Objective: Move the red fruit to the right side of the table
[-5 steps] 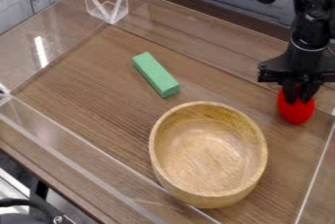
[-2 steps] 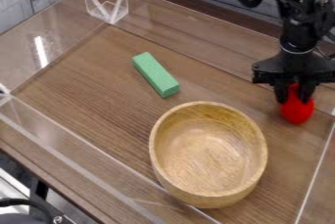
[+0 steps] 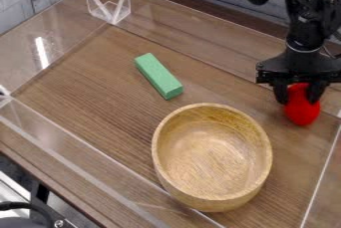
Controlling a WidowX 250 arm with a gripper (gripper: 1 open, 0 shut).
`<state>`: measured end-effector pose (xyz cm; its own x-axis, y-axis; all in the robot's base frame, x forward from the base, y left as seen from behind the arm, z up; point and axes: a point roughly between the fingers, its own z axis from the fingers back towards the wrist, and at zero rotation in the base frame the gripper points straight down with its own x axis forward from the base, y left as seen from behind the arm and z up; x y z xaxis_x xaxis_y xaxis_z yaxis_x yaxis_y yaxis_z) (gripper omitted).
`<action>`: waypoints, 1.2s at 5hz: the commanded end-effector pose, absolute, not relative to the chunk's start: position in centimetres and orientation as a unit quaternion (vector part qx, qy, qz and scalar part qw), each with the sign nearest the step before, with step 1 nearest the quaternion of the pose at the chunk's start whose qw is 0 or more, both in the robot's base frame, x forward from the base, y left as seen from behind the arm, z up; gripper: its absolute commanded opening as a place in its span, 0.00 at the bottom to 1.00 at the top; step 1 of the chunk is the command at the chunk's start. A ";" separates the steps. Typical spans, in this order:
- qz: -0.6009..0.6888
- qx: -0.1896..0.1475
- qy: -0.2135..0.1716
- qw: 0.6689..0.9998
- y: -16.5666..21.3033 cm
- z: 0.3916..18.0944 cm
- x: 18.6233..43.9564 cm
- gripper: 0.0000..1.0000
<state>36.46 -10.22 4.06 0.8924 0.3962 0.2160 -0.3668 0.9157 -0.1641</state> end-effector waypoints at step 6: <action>0.163 -0.076 -0.141 0.974 -8.8 9.9 36.3 1.00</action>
